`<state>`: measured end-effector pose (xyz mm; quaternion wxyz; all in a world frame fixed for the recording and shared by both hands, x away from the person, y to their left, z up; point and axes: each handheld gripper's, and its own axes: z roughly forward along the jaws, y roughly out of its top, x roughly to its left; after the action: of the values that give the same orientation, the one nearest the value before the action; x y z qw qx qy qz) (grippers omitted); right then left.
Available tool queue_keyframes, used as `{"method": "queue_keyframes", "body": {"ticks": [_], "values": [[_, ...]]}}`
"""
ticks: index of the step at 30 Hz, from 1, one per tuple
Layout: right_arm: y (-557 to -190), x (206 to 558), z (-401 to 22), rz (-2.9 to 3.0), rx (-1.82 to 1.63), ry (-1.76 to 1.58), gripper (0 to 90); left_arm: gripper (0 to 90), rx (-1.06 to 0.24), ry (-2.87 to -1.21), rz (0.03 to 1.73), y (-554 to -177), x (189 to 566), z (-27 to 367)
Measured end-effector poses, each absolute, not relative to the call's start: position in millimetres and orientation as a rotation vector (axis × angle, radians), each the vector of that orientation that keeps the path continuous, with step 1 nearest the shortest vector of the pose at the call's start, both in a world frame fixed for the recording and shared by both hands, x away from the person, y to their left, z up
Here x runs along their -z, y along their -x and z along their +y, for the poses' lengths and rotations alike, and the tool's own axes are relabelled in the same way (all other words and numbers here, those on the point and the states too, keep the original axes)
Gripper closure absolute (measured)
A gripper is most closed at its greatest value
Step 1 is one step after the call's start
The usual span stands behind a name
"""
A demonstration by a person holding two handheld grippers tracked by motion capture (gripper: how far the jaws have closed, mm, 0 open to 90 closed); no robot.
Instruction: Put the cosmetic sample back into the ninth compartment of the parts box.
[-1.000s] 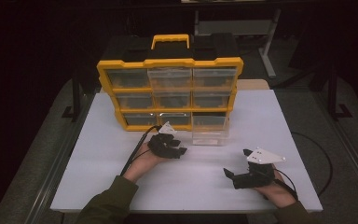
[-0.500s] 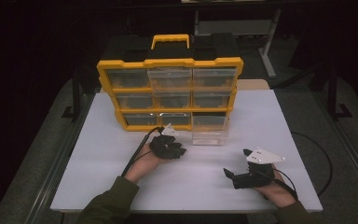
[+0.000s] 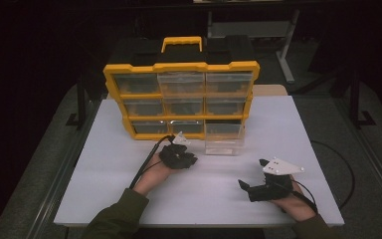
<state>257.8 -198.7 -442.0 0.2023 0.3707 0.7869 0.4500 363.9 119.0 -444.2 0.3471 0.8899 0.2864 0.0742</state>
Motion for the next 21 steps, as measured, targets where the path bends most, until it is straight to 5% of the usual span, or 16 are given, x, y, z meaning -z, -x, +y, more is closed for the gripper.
{"method": "queue_keyframes", "body": {"ticks": [21], "values": [[-258.2,442.2,-198.2,2.198,-1.259,-1.028,0.0,80.3,-0.162,-2.274,0.772,-365.9,445.4,123.5]]}}
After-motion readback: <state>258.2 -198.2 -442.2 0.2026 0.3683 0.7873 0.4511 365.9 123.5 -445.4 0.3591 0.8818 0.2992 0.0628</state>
